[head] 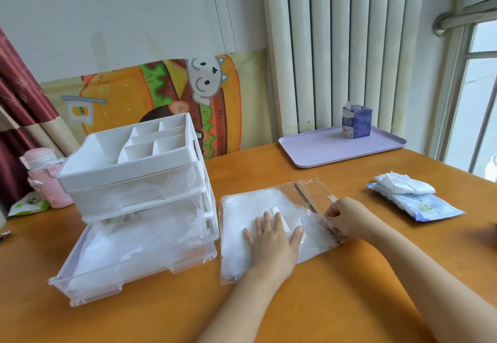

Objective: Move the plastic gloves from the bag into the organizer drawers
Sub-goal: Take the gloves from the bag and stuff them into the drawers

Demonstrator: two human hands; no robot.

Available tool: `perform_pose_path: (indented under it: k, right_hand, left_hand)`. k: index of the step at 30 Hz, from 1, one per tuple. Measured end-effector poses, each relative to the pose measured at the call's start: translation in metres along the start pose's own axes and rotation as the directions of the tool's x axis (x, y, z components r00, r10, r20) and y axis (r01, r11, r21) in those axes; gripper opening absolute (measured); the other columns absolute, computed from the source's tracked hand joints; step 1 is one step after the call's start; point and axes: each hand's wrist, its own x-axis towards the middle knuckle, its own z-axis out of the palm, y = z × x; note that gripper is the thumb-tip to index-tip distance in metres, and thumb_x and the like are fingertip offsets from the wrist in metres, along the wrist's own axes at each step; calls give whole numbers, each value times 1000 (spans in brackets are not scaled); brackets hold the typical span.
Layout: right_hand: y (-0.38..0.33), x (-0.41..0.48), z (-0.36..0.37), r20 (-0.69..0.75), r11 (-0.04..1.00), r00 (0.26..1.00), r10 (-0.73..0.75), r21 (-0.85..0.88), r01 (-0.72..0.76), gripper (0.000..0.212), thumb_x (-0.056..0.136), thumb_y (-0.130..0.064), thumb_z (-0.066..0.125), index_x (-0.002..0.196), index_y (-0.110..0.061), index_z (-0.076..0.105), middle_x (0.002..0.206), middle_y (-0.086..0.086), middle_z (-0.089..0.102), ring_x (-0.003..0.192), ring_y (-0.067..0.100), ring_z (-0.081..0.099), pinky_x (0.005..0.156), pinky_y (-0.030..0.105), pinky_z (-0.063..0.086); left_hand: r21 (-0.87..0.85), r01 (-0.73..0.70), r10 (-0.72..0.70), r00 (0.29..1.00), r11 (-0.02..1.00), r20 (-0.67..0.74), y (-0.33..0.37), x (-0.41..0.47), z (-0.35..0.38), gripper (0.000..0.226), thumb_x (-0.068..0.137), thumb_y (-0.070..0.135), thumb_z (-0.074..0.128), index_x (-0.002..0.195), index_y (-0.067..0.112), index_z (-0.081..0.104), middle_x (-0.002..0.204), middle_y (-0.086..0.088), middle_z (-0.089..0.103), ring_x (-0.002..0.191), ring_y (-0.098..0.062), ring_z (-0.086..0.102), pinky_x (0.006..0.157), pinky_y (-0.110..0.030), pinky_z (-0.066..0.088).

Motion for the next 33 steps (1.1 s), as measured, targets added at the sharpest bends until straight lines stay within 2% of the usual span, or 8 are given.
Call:
perform_pose_path:
  k: [5, 9, 12, 20, 24, 26, 29, 33]
  right_hand:
    - [0, -4, -5, -61, 982, 998, 34, 185, -22, 20, 93, -12, 53, 92, 0, 68, 67, 5, 61, 50, 13, 53, 40, 16, 39]
    - [3, -5, -11, -115, 909, 993, 35, 417, 16, 15, 92, -14, 59, 81, -5, 65, 78, 7, 67, 72, 19, 60, 66, 25, 51]
    - [7, -3, -17, -197, 774, 976, 92, 631, 55, 17, 95, -10, 53, 82, -3, 61, 86, 14, 70, 88, 27, 67, 86, 40, 54]
    - [7, -15, -49, -344, 303, 909, 234, 914, 268, 30, 102, -12, 39, 79, -6, 57, 79, 12, 68, 68, 15, 68, 67, 26, 58]
    - [-3, -28, -62, -288, -21, 957, 35, 957, 289, 25, 103, -10, 36, 100, 5, 57, 86, 15, 72, 77, 17, 71, 78, 27, 58]
    - [-13, -37, -65, -233, -128, 970, -70, 966, 223, 26, 102, -7, 34, 93, 7, 53, 81, 15, 73, 69, 12, 71, 69, 20, 58]
    - [-21, -46, -65, -175, -218, 965, -198, 967, 130, 31, 102, -5, 31, 78, 1, 48, 90, 23, 67, 76, 13, 72, 61, 14, 53]
    - [-25, -44, -49, -47, -7, 922, -383, 999, 48, 16, 89, -15, 57, 84, -1, 49, 102, 30, 60, 95, 24, 67, 71, 23, 57]
  left_hand:
    - [-1, 4, -4, 1000, 1000, -13, 1, -3, -2, 119, 51, 77, -21, 155, 22, -3, 162, -7, -6, 148, -26, -8, 115, -53, -8]
    - [-15, 19, -19, 1000, 1000, 8, 4, -4, -2, 119, 48, 74, -19, 154, 23, -5, 162, -6, -9, 148, -27, -11, 114, -55, -10]
    - [-39, 37, -36, 999, 999, 31, 3, -3, -1, 113, 55, 76, -15, 154, 23, -5, 161, -8, -10, 147, -29, -14, 112, -58, -12]
    - [25, 115, -117, 991, 993, 60, 3, -3, -3, 80, 93, 67, 15, 155, 17, 3, 162, -10, -5, 147, -32, -12, 112, -59, -10]
    - [-242, -70, 36, 989, 968, -142, 4, 0, -4, 65, 97, 52, 42, 150, 17, 27, 159, -2, 20, 148, -19, 11, 118, -36, 8]
    - [-598, -198, 95, 975, 777, -199, 14, -4, -14, 65, 88, 55, 57, 142, 23, 41, 150, 6, 38, 140, -9, 31, 107, -19, 28]
    - [-955, 6, 124, 991, 295, 45, 29, -8, -28, 97, 46, 83, 70, 125, 29, 54, 131, 10, 55, 123, -11, 50, 95, -24, 44]
    - [-932, 338, 299, 910, -133, 287, 29, -10, -37, 101, 65, 82, 55, 130, 4, 57, 127, -21, 59, 112, -34, 61, 97, -54, 45]
